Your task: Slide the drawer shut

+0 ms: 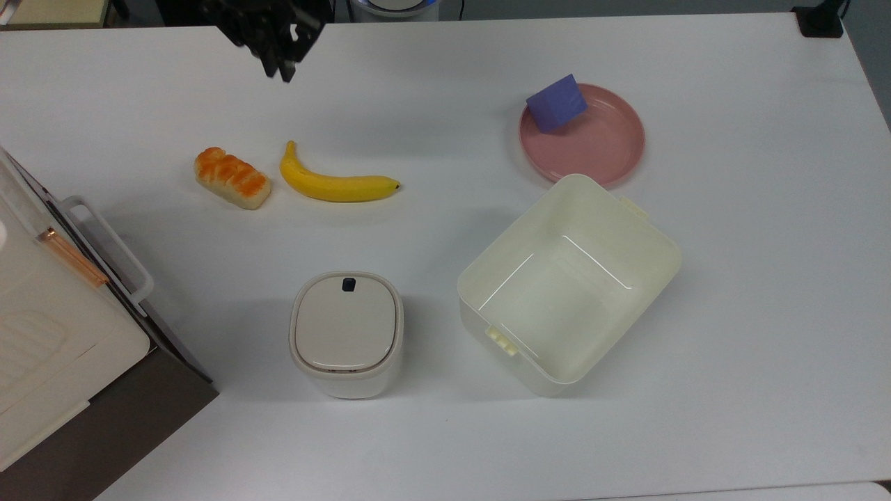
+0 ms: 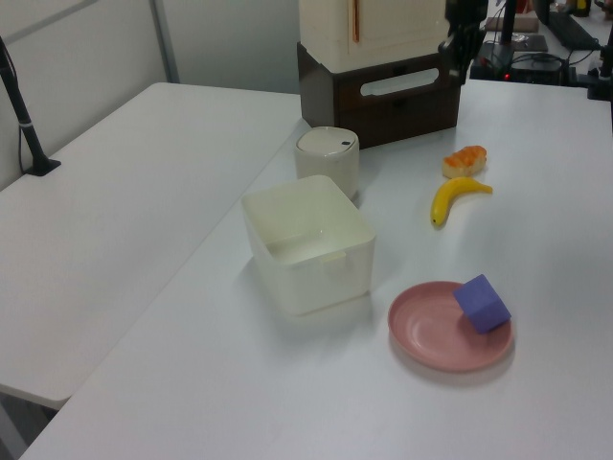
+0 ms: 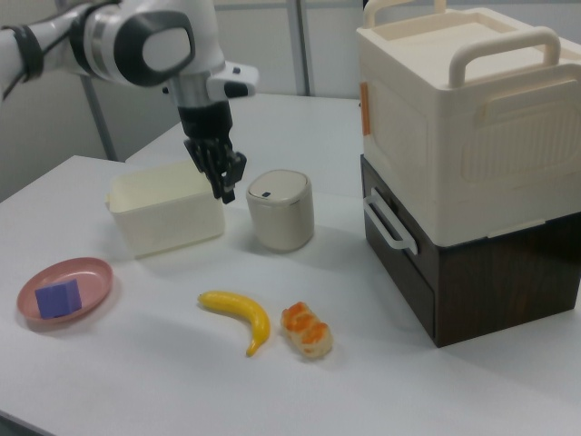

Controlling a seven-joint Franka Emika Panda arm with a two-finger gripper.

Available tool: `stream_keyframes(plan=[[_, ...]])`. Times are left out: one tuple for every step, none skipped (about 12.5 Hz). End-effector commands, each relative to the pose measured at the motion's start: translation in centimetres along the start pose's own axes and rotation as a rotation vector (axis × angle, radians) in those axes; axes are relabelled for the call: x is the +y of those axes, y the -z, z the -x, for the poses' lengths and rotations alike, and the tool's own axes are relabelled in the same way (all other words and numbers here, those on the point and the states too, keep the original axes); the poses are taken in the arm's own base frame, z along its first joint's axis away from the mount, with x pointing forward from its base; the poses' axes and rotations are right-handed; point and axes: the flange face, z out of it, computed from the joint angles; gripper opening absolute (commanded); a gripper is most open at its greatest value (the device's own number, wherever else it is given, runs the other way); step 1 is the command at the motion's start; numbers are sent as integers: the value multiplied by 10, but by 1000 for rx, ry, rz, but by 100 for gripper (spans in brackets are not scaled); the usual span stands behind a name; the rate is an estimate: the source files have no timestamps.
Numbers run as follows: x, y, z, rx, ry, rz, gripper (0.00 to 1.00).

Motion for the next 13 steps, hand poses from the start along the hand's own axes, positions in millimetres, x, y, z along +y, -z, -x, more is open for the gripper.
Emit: stream_keyframes(plan=[[-4,25,2,13,71,-12,100],[-3,34,1,30,71,-14,100],[-2,38,0,38,82,-10,100],[1,39,1,39,137,18,100],[8,52,9,32,148,36,100],[11,67,16,35,142,34,100],[11,73,17,42,128,27,100],[14,76,17,48,117,24,100],[8,77,18,50,119,23,100],[3,76,17,55,110,21,100],[3,75,15,59,95,19,100],[1,76,14,65,84,17,100],[-2,75,13,70,79,13,100]])
